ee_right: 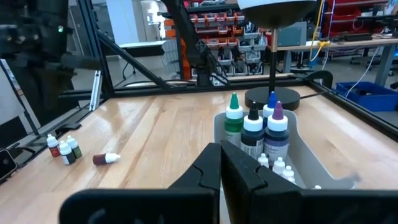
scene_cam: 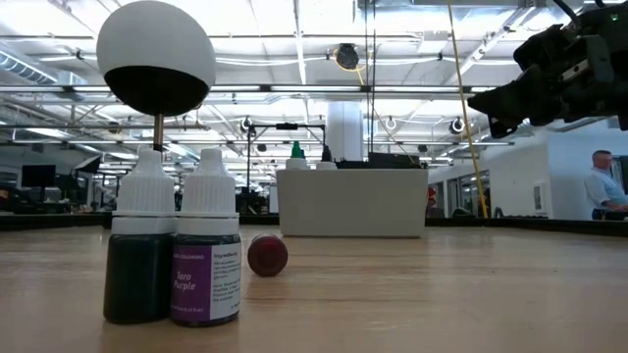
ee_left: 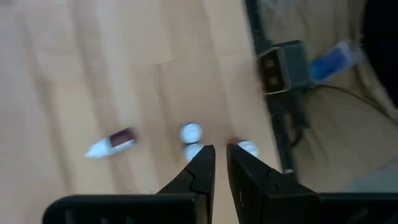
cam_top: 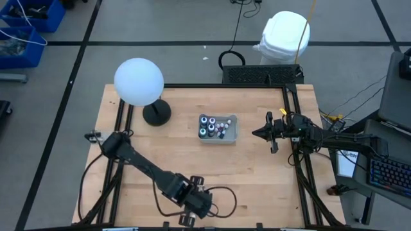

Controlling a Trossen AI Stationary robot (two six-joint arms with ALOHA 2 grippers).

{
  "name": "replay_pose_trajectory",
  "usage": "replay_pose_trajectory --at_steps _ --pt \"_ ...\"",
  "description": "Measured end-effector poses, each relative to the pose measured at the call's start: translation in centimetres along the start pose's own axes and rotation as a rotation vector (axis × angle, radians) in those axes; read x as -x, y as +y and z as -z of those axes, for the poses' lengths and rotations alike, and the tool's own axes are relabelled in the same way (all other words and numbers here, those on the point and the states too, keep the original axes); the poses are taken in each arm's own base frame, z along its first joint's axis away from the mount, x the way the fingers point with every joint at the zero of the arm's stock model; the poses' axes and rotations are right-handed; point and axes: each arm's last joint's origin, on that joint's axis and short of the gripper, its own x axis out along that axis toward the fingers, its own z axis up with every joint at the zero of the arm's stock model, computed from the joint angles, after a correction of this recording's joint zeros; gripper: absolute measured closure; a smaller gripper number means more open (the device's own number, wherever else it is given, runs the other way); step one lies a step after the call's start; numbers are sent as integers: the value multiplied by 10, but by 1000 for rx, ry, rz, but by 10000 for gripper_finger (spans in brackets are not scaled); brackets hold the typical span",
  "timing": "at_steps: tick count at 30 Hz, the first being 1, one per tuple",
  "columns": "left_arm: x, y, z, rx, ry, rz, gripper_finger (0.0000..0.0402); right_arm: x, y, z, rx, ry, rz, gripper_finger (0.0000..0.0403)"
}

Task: Pick & Place food coloring
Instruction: Put the bottom small red food coloring bottle into the gray bin

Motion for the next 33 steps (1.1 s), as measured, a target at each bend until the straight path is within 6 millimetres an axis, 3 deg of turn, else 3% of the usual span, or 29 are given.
replay_pose_trajectory --at_steps 12,24,28,33 --pt "-3 -35 1 -29 -113 53 355 0 0 0 0 1 0 403" --pt "-15 -45 7 -20 -78 60 352 0 0 0 -4 5 1 403" --pt "-18 -47 10 -16 -43 66 318 0 0 0 -4 5 1 403" --pt "-20 -45 10 -33 -43 57 238 0 0 0 -4 5 1 403"
